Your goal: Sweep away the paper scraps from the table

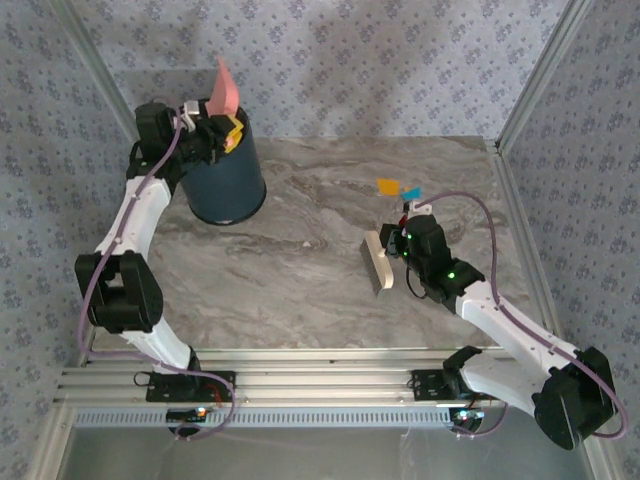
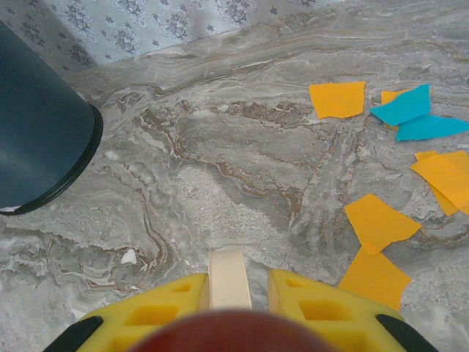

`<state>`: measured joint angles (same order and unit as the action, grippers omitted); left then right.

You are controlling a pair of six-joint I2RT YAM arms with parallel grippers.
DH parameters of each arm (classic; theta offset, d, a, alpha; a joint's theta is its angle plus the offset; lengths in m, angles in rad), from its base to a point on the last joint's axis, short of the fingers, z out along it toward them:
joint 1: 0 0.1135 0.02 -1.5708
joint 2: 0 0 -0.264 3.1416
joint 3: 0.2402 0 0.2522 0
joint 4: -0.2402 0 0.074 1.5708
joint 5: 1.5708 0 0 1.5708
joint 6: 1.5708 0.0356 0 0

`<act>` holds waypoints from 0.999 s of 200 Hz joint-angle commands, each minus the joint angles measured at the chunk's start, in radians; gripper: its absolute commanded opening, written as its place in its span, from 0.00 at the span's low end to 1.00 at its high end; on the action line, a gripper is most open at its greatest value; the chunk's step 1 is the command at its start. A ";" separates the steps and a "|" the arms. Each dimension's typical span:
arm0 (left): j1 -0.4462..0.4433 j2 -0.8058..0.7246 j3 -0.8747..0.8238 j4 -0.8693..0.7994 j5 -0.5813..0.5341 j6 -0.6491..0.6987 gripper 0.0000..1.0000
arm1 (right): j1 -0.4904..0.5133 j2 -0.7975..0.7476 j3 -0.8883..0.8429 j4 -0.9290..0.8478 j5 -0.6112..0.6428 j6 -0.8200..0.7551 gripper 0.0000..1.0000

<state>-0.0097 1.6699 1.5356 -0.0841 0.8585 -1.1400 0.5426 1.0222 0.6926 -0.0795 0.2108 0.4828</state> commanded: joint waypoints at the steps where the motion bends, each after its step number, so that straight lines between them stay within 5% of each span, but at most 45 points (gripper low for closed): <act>1: -0.017 -0.038 0.123 -0.357 -0.026 0.344 0.00 | -0.005 -0.014 0.022 0.019 -0.006 0.014 0.00; 88: -0.123 -0.033 0.328 -0.889 -0.300 0.894 0.00 | -0.005 -0.015 0.013 0.033 -0.007 0.013 0.00; 200: -0.416 0.061 0.396 -1.114 -0.679 1.221 0.00 | -0.007 -0.031 -0.005 0.050 0.010 0.008 0.00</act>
<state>-0.3584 1.6917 1.9152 -1.1313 0.3035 -0.0269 0.5426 1.0206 0.6914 -0.0715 0.2115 0.4828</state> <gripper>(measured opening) 0.271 0.259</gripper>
